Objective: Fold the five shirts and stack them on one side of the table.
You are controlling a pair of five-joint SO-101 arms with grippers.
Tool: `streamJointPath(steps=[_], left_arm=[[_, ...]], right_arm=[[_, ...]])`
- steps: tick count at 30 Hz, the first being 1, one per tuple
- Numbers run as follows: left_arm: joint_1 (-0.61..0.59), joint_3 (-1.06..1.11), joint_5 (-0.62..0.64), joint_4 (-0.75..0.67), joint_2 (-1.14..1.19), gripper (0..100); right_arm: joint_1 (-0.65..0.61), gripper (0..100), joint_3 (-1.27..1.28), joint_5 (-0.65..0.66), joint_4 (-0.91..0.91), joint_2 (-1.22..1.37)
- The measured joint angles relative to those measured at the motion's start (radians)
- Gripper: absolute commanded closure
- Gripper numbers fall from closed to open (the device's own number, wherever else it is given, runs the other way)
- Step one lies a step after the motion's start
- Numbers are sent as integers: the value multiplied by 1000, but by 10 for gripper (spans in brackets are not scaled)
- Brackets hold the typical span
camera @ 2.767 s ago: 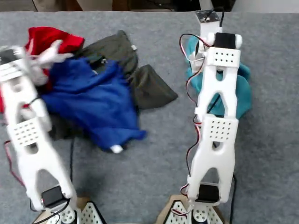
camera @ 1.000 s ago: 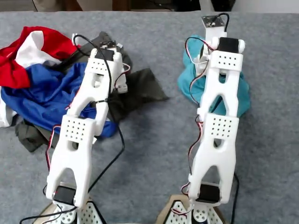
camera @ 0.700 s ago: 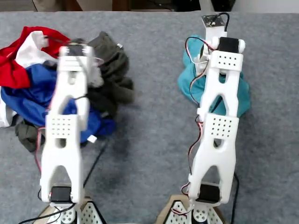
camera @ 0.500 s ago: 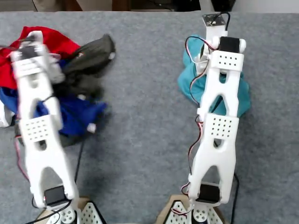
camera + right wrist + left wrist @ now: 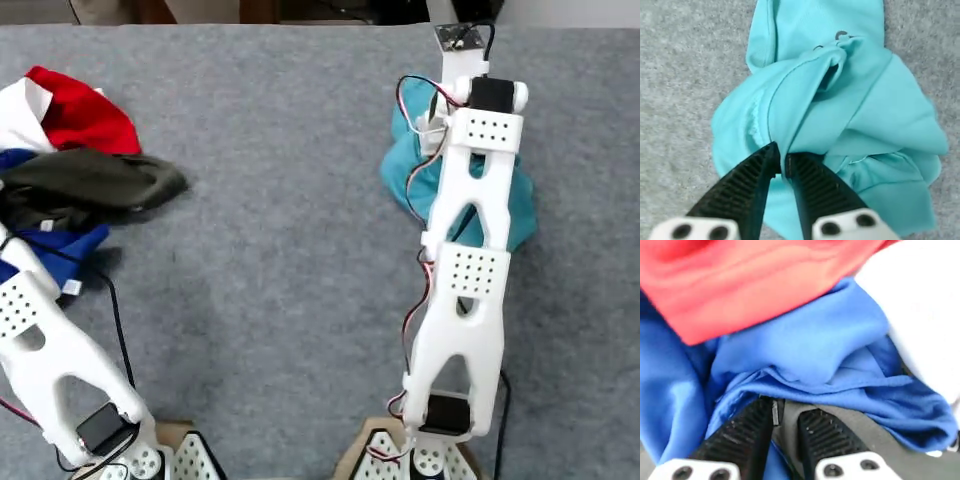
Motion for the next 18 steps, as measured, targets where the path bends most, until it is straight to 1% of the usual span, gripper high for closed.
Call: streamJointPath(steps=[4, 5, 6, 8, 10, 11, 14, 16, 18], left_arm=[[-17, 0, 0, -14, 0, 978], [-18, 0, 0, -14, 0, 964], [-18, 0, 0, -8, 0, 936], [-18, -8, 3, 21, 0, 843], [-18, -43, 41, 75, 0, 742], [-18, -72, 71, 115, 0, 716], [-5, -163, 189, 192, 0, 711], [2, -201, 221, 201, 0, 711], [5, -207, 221, 203, -15, 712]], right_arm=[[-3, 992, 0, 0, 0, -6], [-3, 986, 0, 0, 0, -9], [-3, 969, 0, 0, 0, -17], [-3, 903, 0, 0, 0, -43], [-3, 817, 0, 0, 0, -86], [-3, 773, 0, 0, 0, -106], [-6, 677, -2, 0, 0, -164], [-12, 663, -2, 0, 5, -193], [-18, 663, -2, 0, 6, -216]])
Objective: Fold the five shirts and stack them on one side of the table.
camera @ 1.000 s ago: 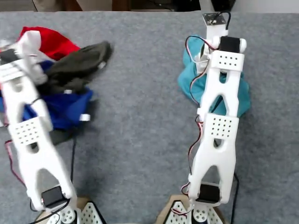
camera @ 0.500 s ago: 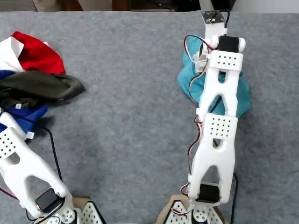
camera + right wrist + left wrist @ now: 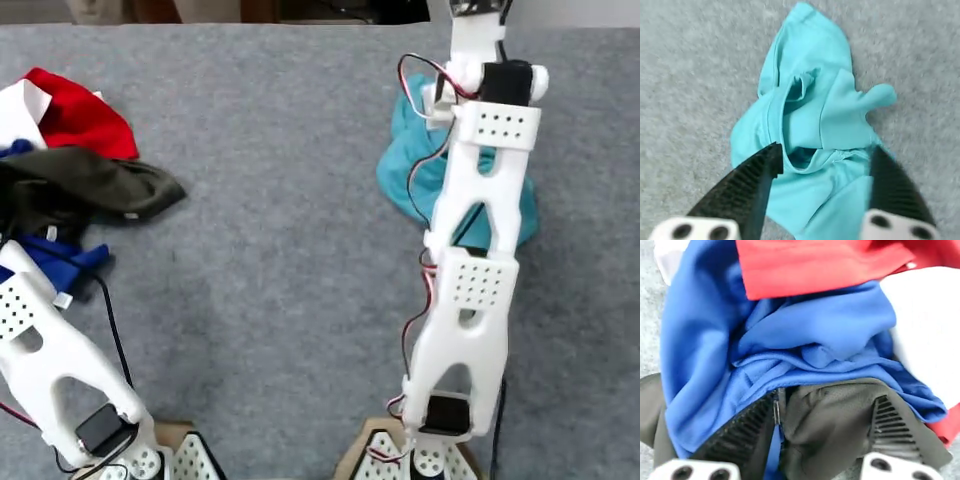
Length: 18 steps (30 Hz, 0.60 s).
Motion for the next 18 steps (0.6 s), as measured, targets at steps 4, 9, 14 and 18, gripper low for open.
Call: streamJointPath(steps=[4, 9, 14, 18], left_arm=[[5, 0, 0, 2, -55, 712], [69, 64, -20, 2, -173, 745], [180, 278, -120, 2, -338, 753], [252, 505, -126, 2, -470, 754]], right_arm=[[-17, 663, 3, 0, 0, -11], [-55, 663, 104, 0, 0, 23], [-68, 686, 127, 0, 0, 126], [-68, 835, 127, 0, 0, 195]])
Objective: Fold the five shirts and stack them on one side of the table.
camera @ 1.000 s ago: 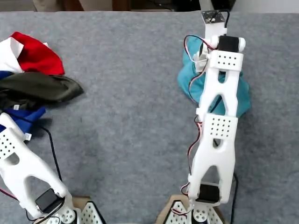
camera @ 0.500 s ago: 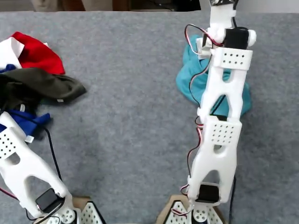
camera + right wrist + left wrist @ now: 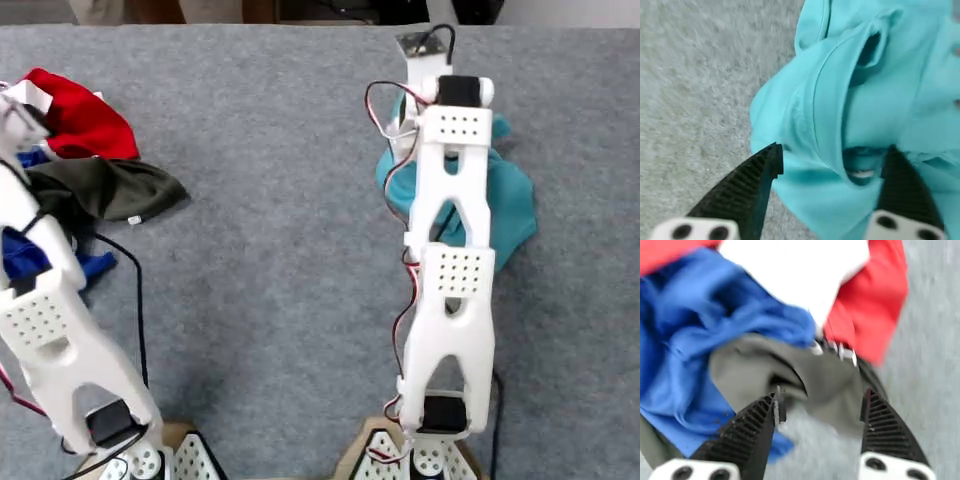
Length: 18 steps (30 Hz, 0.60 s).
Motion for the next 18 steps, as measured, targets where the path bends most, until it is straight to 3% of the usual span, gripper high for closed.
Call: streamJointPath(steps=[5, 11, 18], left_arm=[[89, 241, 2, -5, -55, 754], [141, 482, 112, -218, -29, 768], [68, 502, 146, -325, 121, 859]], right_arm=[[0, 995, -54, 0, 0, 37], [0, 983, -150, 0, 0, 41], [0, 984, -305, 0, 0, 38]])
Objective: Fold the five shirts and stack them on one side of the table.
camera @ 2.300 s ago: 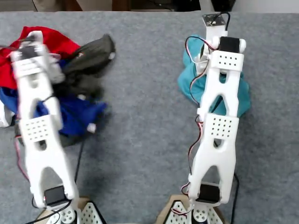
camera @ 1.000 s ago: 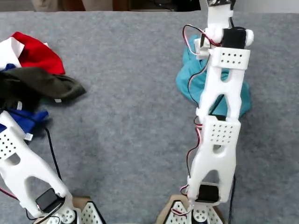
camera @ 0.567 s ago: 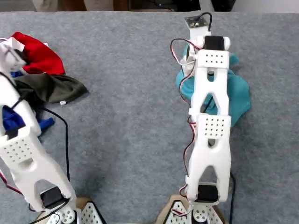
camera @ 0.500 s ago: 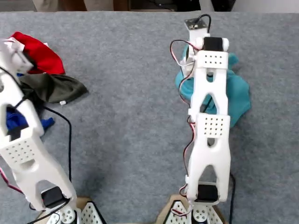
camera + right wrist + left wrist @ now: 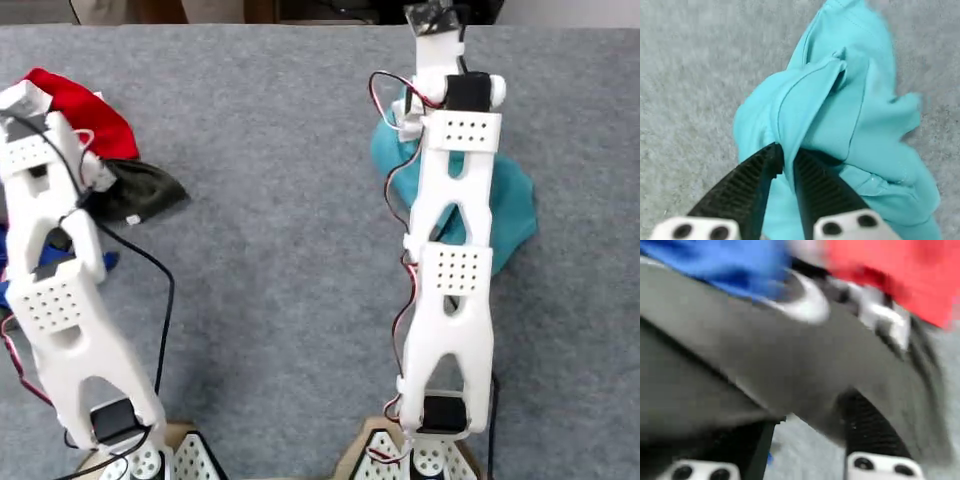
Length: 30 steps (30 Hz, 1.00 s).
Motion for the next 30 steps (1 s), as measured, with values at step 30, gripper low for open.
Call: streamJointPath(steps=[30], left_arm=[[-310, -861, 238, 319, 229, 743]], right_arm=[[-313, 984, 0, 0, 3, -580]])
